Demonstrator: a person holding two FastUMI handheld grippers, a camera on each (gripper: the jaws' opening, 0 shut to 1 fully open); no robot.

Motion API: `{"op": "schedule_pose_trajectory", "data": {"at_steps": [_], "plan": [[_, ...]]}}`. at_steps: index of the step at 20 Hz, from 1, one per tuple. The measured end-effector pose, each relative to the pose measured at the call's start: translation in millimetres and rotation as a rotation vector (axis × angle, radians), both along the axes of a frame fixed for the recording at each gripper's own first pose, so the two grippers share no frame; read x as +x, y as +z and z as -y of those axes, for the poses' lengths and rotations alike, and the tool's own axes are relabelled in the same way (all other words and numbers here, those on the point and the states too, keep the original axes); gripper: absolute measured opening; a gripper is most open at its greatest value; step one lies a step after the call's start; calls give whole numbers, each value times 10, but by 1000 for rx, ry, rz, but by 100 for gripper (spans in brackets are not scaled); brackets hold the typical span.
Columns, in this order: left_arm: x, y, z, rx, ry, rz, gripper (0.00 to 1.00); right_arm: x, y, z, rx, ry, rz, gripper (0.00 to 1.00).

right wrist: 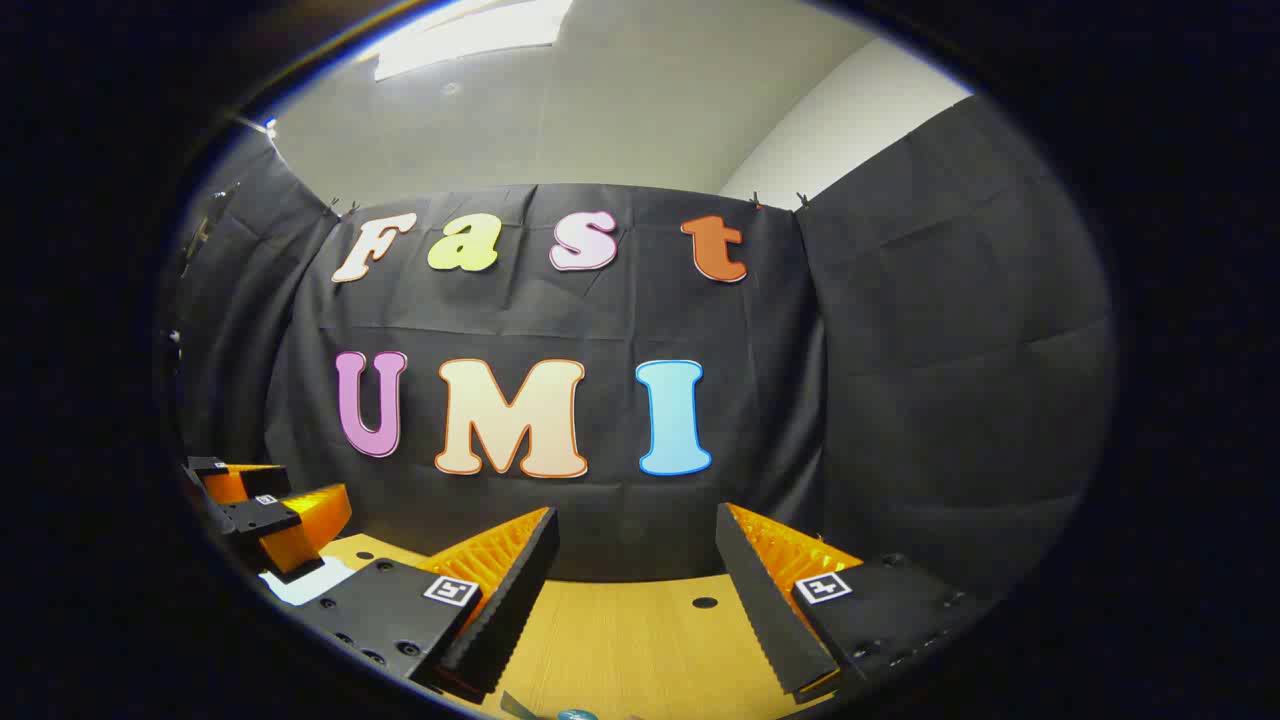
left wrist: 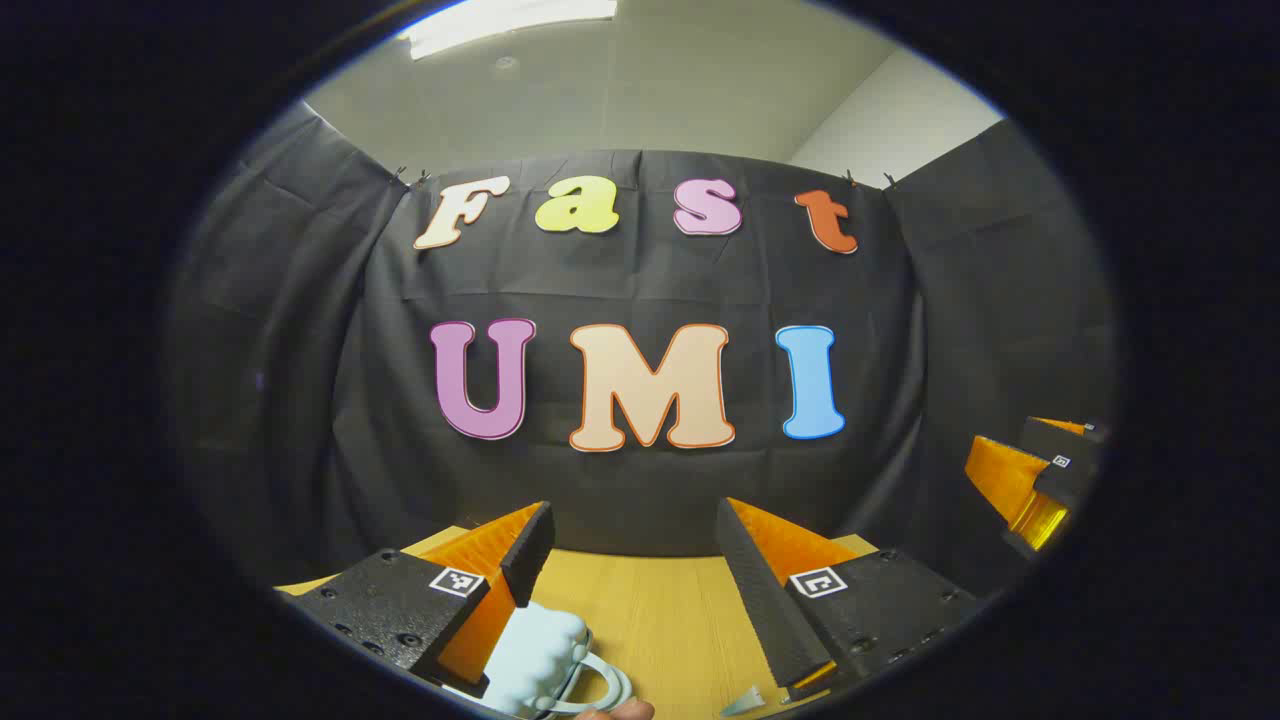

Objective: First open the suitcase, pack the skin care products into it, and then close the suitcase.

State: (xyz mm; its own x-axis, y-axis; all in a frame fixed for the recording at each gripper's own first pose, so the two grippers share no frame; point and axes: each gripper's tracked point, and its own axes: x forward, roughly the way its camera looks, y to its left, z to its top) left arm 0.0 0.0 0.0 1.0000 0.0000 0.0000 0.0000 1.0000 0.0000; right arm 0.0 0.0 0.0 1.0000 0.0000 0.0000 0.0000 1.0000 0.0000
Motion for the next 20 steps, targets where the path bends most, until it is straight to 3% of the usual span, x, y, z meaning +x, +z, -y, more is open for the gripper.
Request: {"op": "schedule_pose_trajectory", "data": {"at_steps": [7, 20], "plan": [[-3, -273, -56, 18, -6, -59, 92, 40, -128, -65, 14, 14, -32, 99], [-85, -1786, -153, 33, -5, -455, 95, 10, -515, 101, -57, -5, -153, 99]]}}
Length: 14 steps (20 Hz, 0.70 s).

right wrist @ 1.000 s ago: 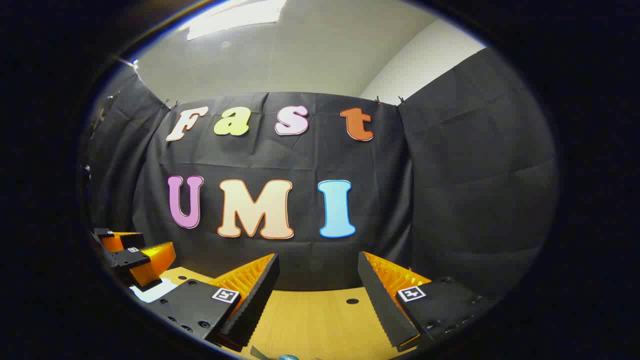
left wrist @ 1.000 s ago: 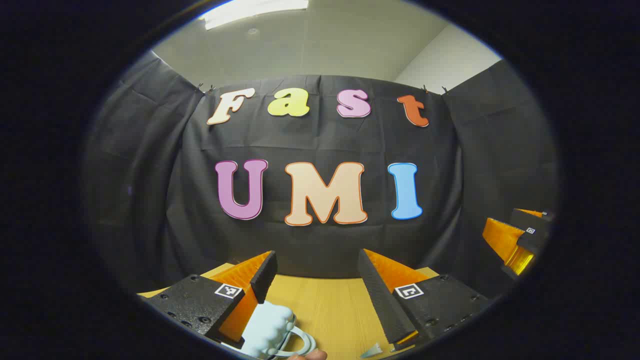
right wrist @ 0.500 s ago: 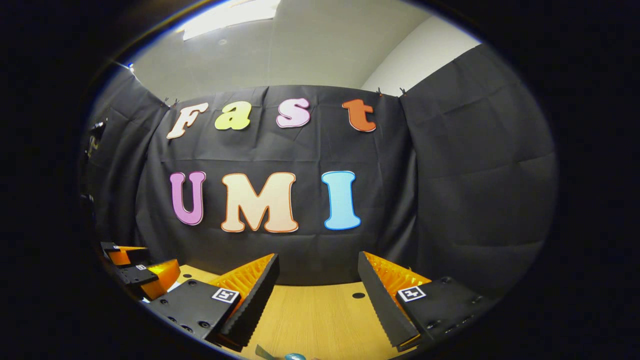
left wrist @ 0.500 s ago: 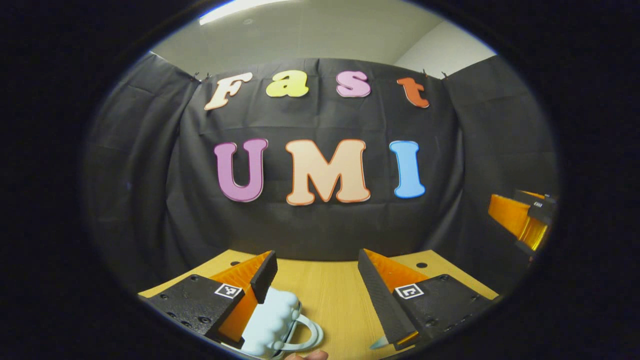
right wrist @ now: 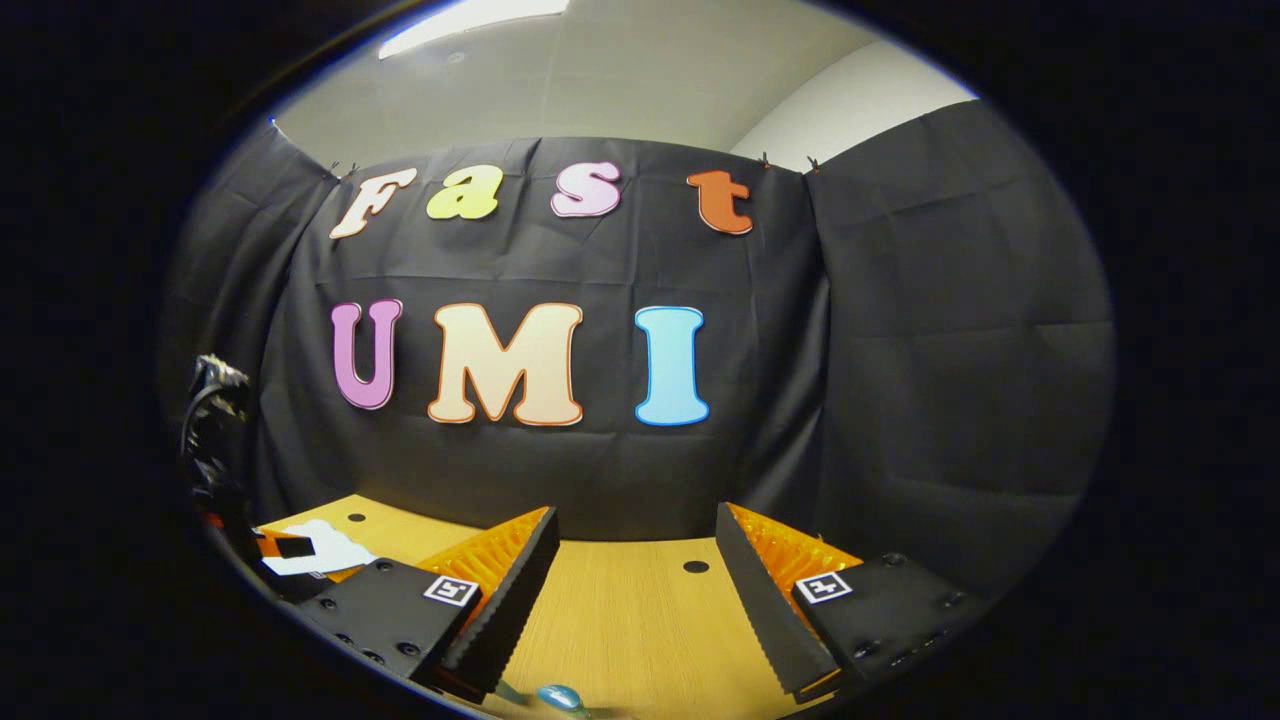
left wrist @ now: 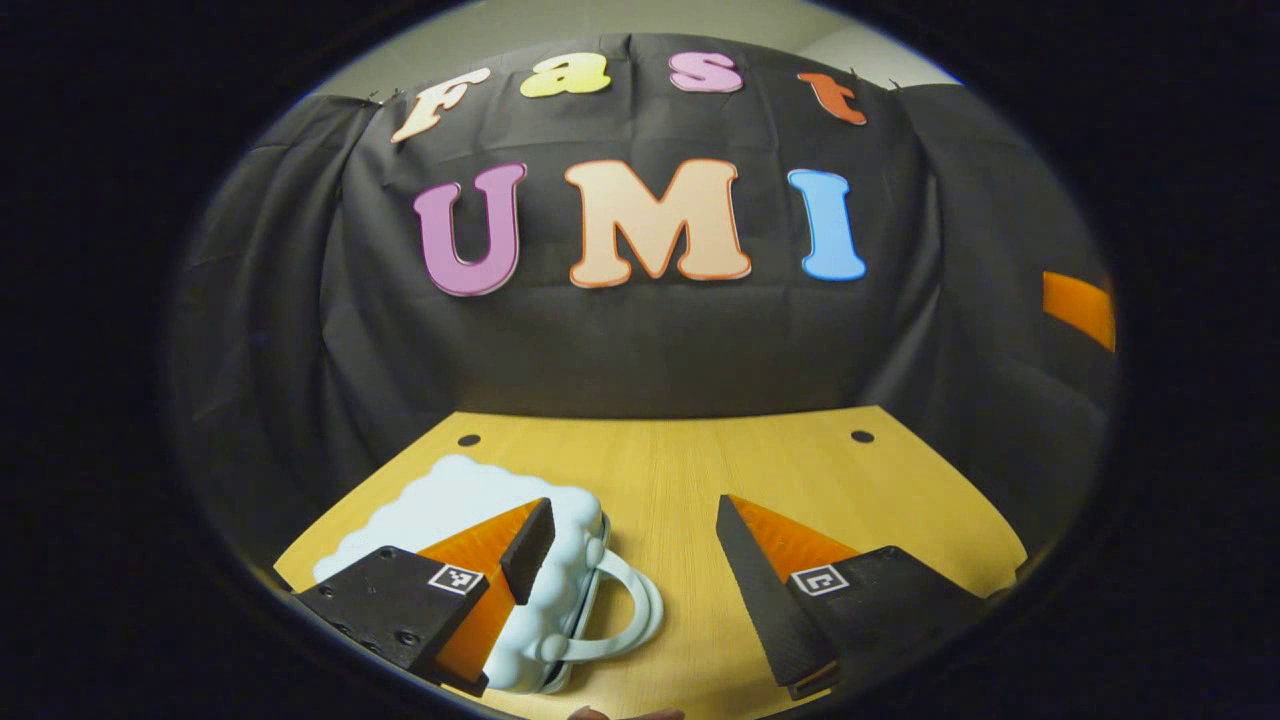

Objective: First open the suitcase, pack the skin care products into it, and then close the suitcase.

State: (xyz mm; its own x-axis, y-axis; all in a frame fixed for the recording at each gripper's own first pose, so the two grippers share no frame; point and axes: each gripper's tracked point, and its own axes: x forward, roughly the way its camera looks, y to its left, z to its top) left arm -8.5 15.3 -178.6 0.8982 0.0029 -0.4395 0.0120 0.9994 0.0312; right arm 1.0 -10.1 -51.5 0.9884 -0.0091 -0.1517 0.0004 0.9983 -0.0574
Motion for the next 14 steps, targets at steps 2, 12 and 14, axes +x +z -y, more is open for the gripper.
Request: {"op": "schedule_pose_trajectory", "data": {"at_steps": [2, 12, 14], "plan": [[-45, -234, 3, -13, 5, -72, 95, -12, -23, -15, -13, 3, -9, 99], [-152, -934, 96, -43, 2, -302, 96, -55, -113, 51, -57, -6, -41, 99], [-146, -1071, 105, -27, 4, -338, 96, -55, -127, 47, -59, -6, -46, 99]]}}
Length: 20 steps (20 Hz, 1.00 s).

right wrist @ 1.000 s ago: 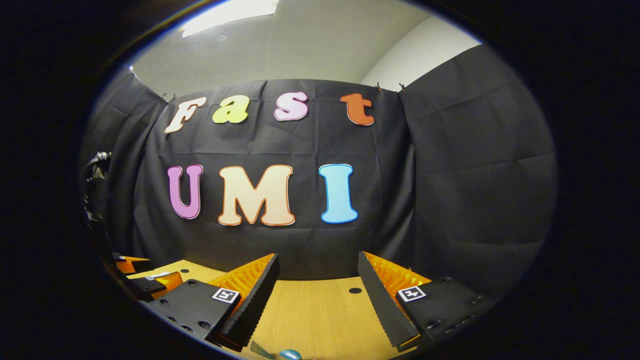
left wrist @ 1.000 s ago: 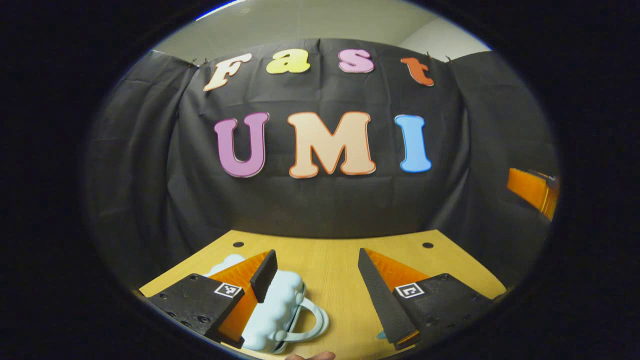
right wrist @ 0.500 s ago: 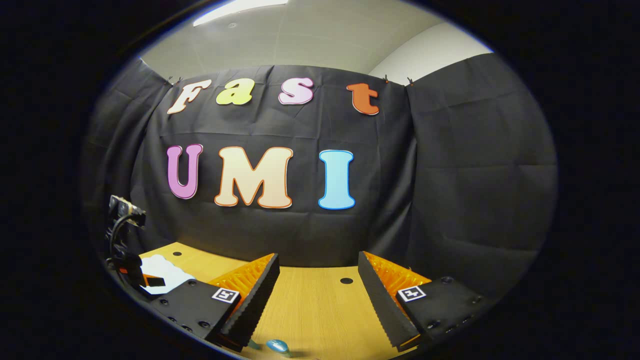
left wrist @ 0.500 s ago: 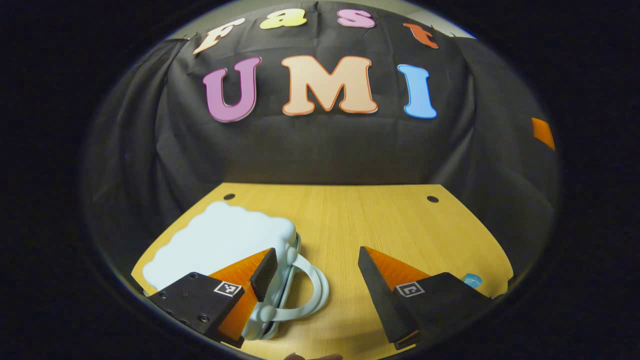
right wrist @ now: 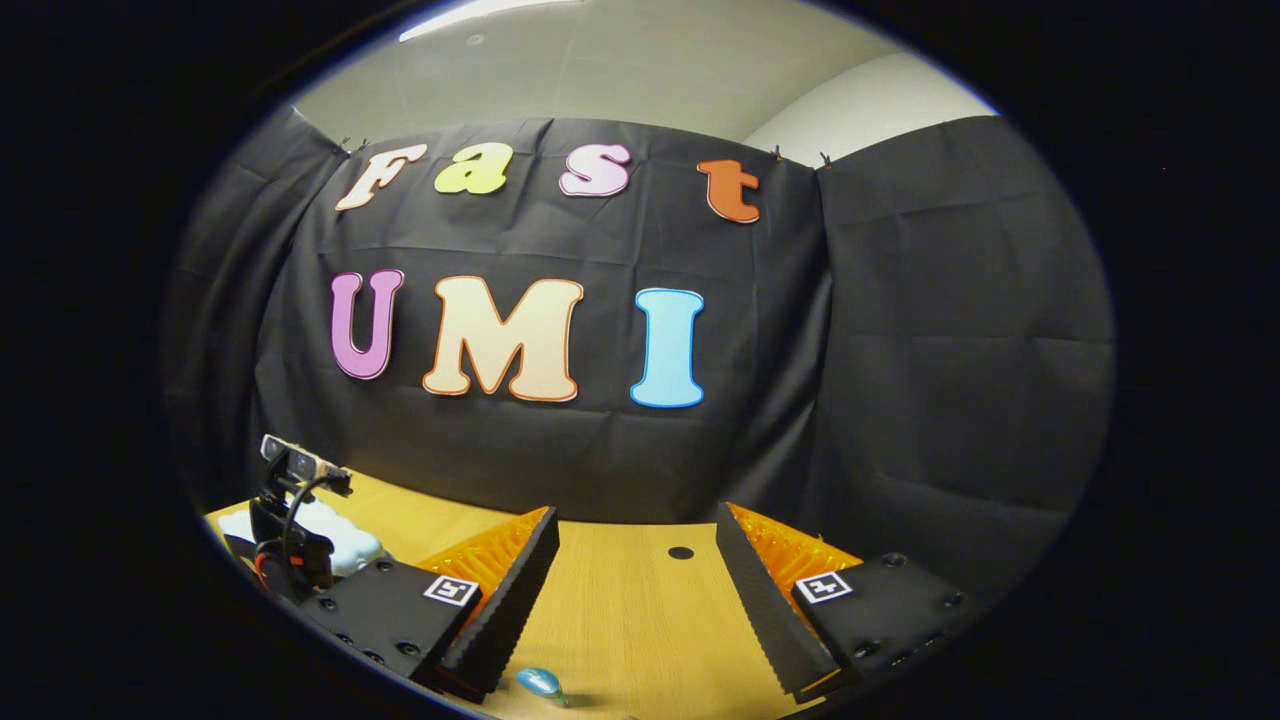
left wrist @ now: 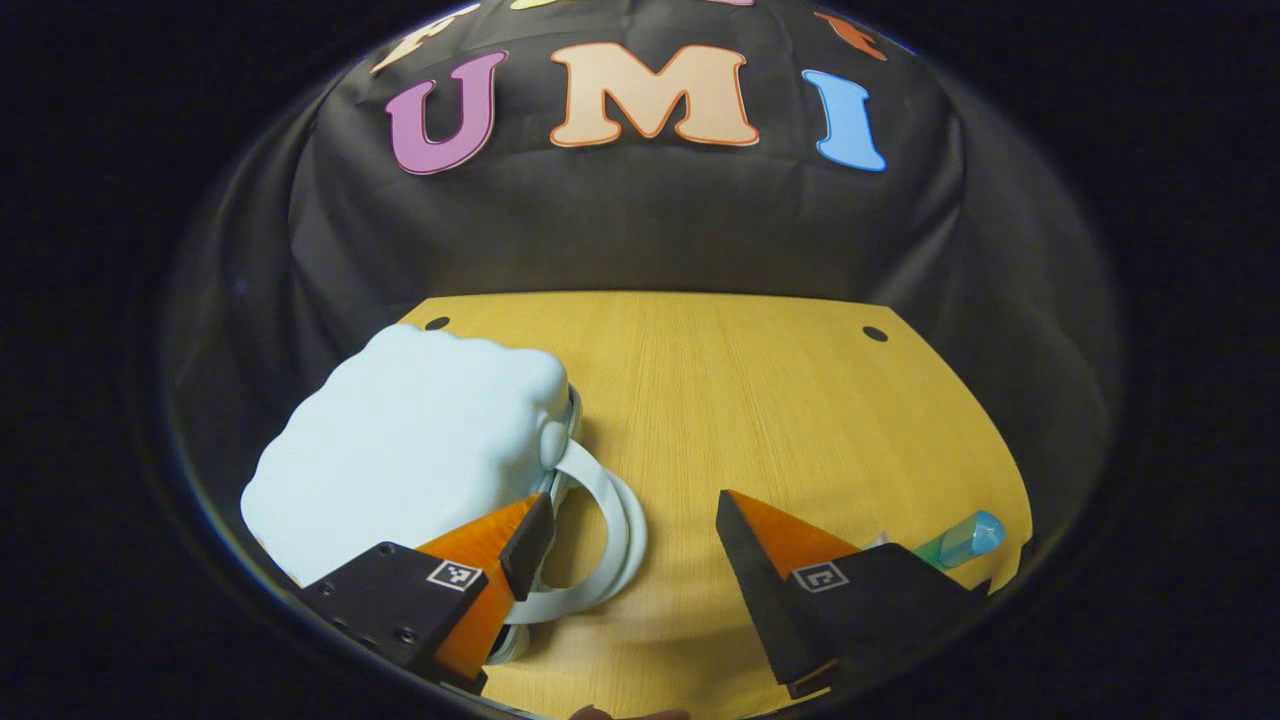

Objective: First open the suitcase, pack the skin care products into it, and then close the suitcase.

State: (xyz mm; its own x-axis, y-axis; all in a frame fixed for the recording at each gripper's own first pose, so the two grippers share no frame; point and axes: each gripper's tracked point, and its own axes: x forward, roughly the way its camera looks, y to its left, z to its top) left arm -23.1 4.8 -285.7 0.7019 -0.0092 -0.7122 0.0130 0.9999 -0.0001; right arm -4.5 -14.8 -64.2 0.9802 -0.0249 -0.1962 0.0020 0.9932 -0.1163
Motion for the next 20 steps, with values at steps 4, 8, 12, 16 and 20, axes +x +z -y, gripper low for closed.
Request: {"op": "schedule_pose_trajectory", "data": {"at_steps": [4, 8, 12, 16, 20], "plan": [[17, -273, 22, -13, 13, -94, 95, 1, -32, -76, 0, 16, -10, 99], [17, -439, -10, -46, 42, -172, 95, 0, -73, -130, -21, 29, -18, 99], [79, -566, -8, -58, 32, -208, 86, 16, -101, -100, -26, 21, -21, 99], [14, -694, 42, -112, 31, -284, 69, 11, -112, -51, -26, 6, -23, 99], [56, -620, -28, -123, 31, -272, 39, -6, -130, -20, -23, 0, -23, 99]]}}
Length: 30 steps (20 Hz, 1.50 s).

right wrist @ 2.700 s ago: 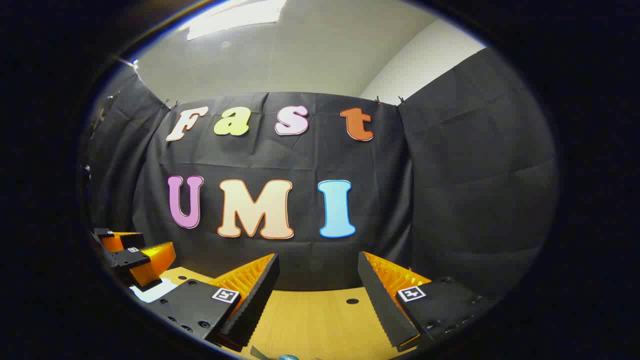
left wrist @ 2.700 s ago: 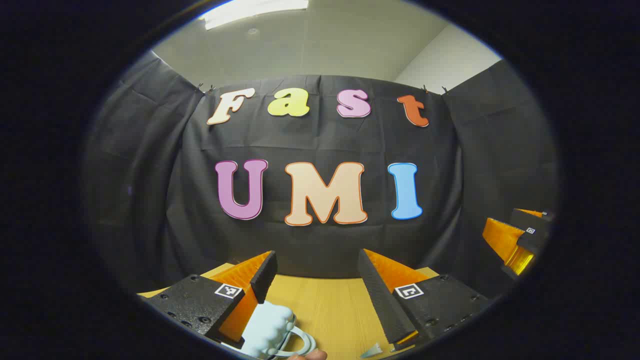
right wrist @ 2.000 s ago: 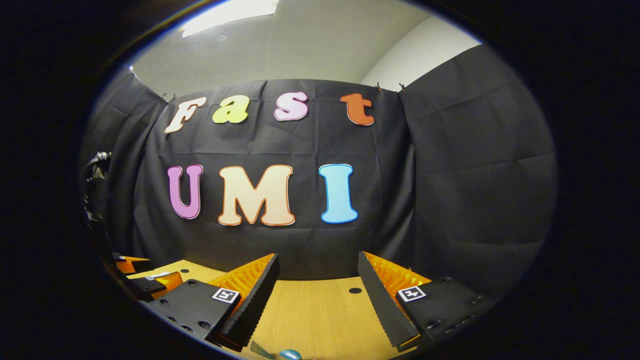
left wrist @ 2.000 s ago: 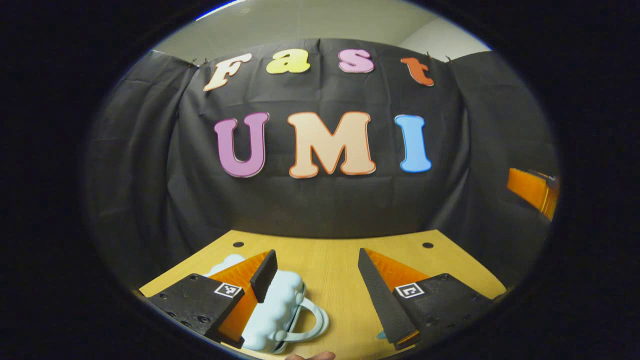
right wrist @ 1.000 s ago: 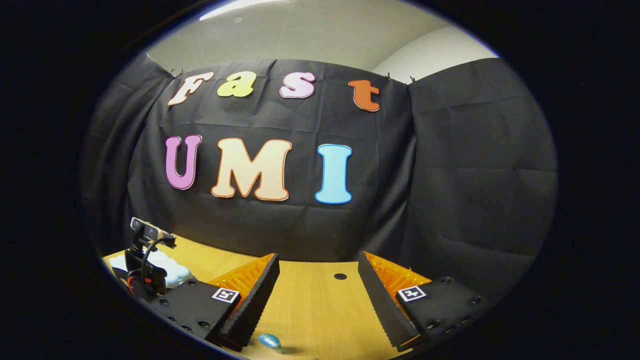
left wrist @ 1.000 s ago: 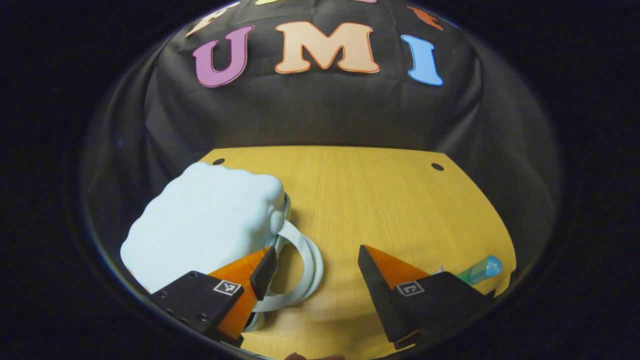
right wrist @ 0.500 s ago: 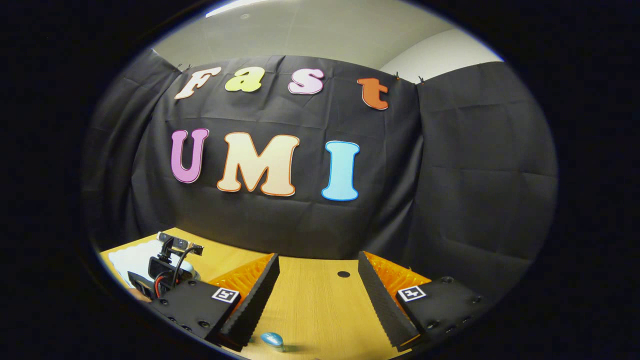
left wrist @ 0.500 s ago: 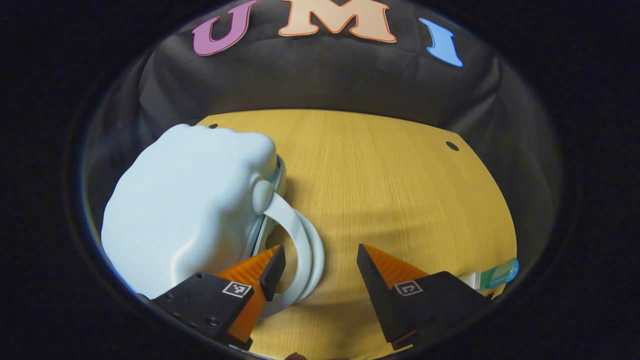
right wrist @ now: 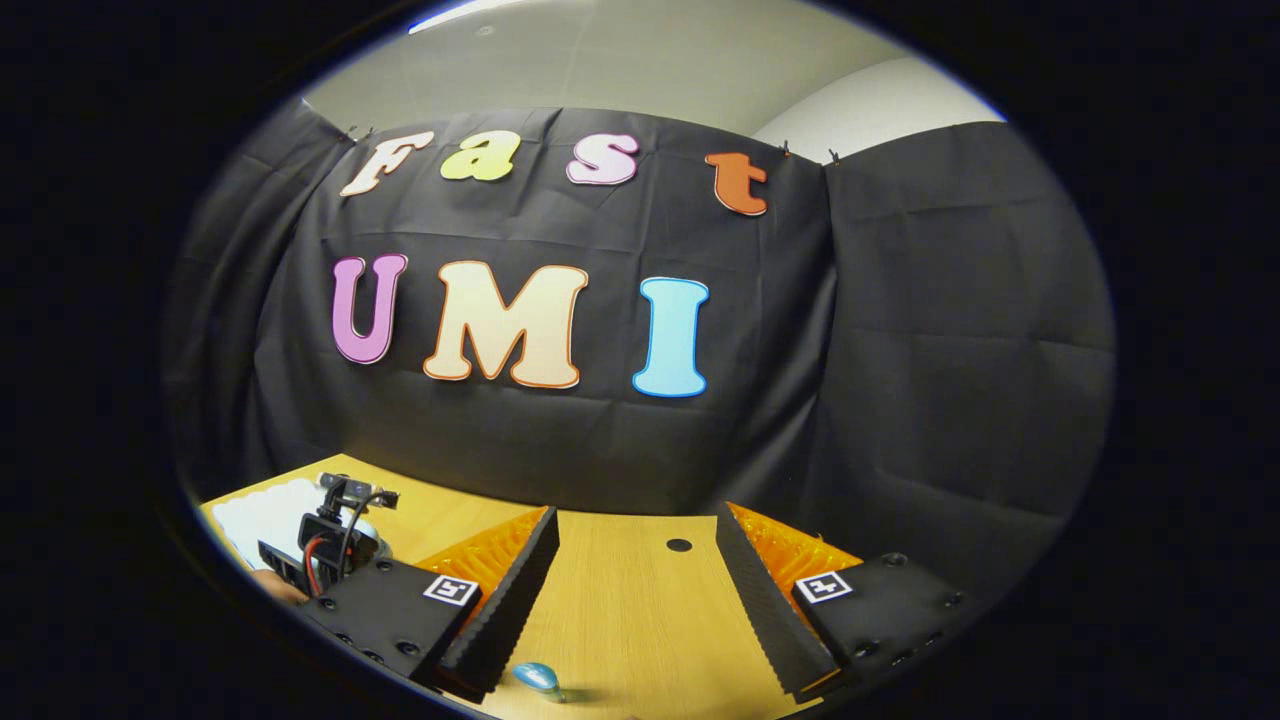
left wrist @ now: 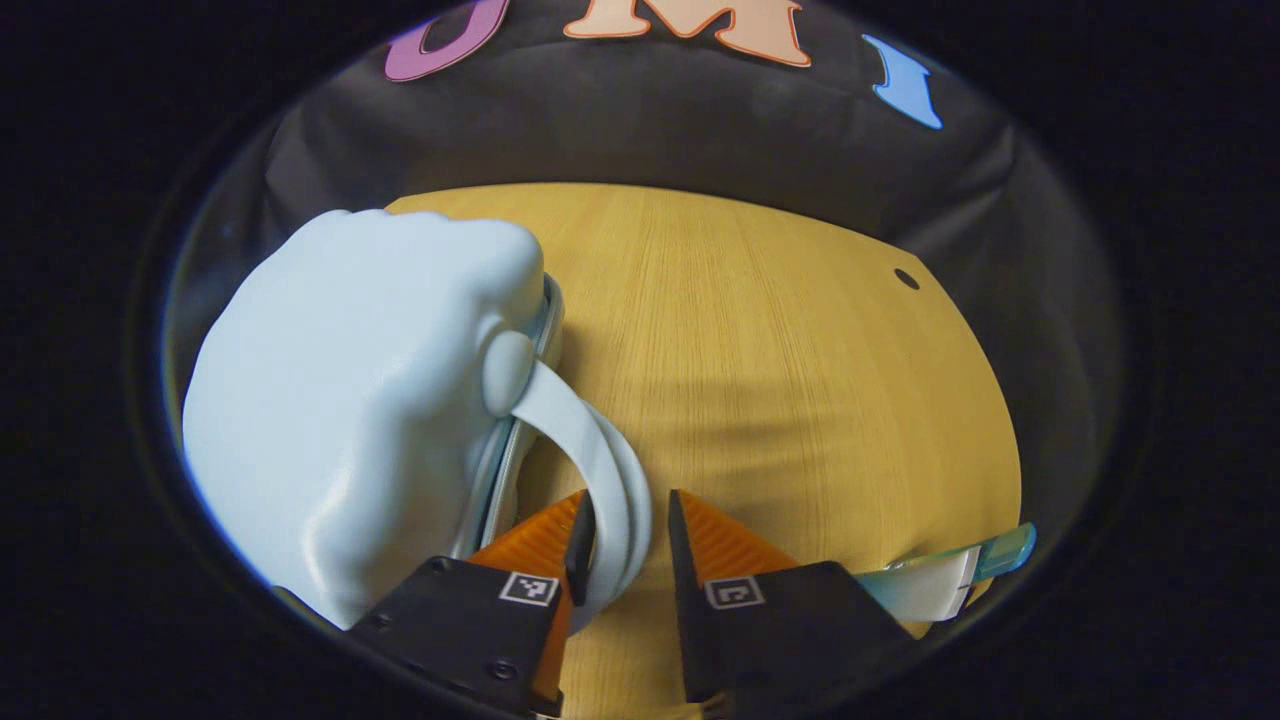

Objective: First open the suitcase, pack the skin care products into it, and then close the suitcase.

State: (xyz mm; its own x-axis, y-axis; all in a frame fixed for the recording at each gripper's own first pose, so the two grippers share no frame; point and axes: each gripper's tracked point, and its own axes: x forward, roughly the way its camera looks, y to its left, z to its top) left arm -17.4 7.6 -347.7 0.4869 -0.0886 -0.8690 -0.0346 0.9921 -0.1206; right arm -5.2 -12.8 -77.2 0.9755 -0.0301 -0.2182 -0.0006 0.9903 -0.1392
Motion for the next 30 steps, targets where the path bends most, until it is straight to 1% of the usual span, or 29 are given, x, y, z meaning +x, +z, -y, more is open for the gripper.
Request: {"op": "schedule_pose_trajectory", "data": {"at_steps": [2, 5, 6, 8, 10, 11, 12, 14, 15, 19, 20, 21, 25, 29, 30], "plan": [[22, 55, -11, -9, -10, 2, 27, 11, -33, -2, 6, 0, -4, 99], [13, 72, -38, -12, -33, -2, 17, 12, -37, -45, 19, 9, -7, 100], [8, 87, -23, -24, -42, -3, 9, 10, -25, -52, 21, 13, -2, 100], [-1, 108, -29, -33, -48, -11, 7, 11, -15, -81, 23, 22, 4, 100], [27, 159, -37, -4, -37, 5, 4, 14, -8, -96, 26, 28, 8, 99], [44, 200, -43, 22, -48, 14, 4, 12, -7, -91, 25, 29, 10, 100], [58, 282, -37, 51, -68, 32, 3, 14, -2, -92, 26, 28, 12, 99], [103, 434, -58, 66, -91, 54, 2, 7, -7, -68, 34, 25, 15, 100], [114, 488, -53, 55, -89, 60, 1, 12, -20, -61, 41, 21, 13, 99], [93, 647, -43, -37, -58, 49, 0, 25, -49, -31, 70, 10, 11, 100], [112, 712, -56, -43, -58, 60, 0, 26, -48, -25, 75, 8, 13, 99], [125, 782, -78, -41, -63, 71, 0, 27, -52, -28, 82, 7, 13, 100], [251, 1148, -224, -24, -75, 124, 0, 39, -93, -79, 106, 10, 7, 99], [319, 1502, -442, -50, -59, 168, 0, 55, -81, -180, 112, 15, 18, 99], [348, 1570, -523, -53, -58, 180, 2, 57, -78, -209, 116, 16, 20, 99]]}}
